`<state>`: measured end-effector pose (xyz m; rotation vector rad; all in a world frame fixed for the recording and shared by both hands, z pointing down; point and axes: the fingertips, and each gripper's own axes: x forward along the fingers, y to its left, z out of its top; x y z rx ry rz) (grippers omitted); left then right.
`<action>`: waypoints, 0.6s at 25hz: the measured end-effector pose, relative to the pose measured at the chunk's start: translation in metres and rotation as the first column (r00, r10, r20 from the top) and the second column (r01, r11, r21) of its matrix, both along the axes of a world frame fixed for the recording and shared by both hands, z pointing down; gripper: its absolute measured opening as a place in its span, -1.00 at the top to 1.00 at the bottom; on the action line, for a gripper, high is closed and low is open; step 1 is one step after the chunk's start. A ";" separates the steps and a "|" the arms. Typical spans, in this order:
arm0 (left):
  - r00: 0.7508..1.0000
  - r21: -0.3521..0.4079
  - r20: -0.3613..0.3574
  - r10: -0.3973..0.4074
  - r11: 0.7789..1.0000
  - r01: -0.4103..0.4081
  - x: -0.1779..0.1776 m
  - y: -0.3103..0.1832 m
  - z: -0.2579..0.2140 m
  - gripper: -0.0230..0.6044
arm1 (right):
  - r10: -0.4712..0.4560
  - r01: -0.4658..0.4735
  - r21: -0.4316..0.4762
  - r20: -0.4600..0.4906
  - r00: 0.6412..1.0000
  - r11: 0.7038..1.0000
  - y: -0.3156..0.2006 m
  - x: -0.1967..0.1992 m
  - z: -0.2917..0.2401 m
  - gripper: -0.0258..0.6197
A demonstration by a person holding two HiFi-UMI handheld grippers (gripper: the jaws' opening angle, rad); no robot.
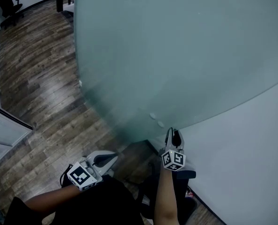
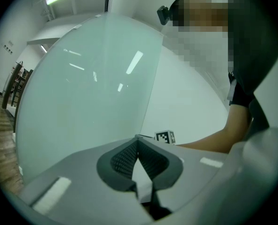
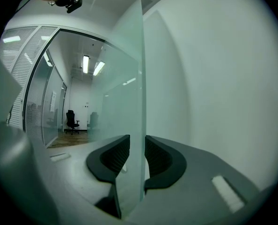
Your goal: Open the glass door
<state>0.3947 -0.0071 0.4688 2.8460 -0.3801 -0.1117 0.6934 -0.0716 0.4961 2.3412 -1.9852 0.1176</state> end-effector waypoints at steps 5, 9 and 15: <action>1.000 -0.003 -0.002 -0.005 1.000 0.005 0.007 -0.002 -0.003 0.93 | -0.018 0.018 -0.004 -0.006 1.000 1.000 -0.006 0.004 -0.003 0.60; 1.000 0.002 0.006 -0.017 1.000 0.017 0.009 -0.004 -0.003 0.93 | -0.025 0.025 0.002 -0.006 1.000 1.000 -0.009 0.009 -0.003 0.60; 1.000 -0.014 0.015 -0.019 1.000 0.020 0.013 -0.011 -0.001 0.93 | -0.021 0.021 -0.008 0.009 1.000 1.000 -0.017 0.014 -0.003 0.60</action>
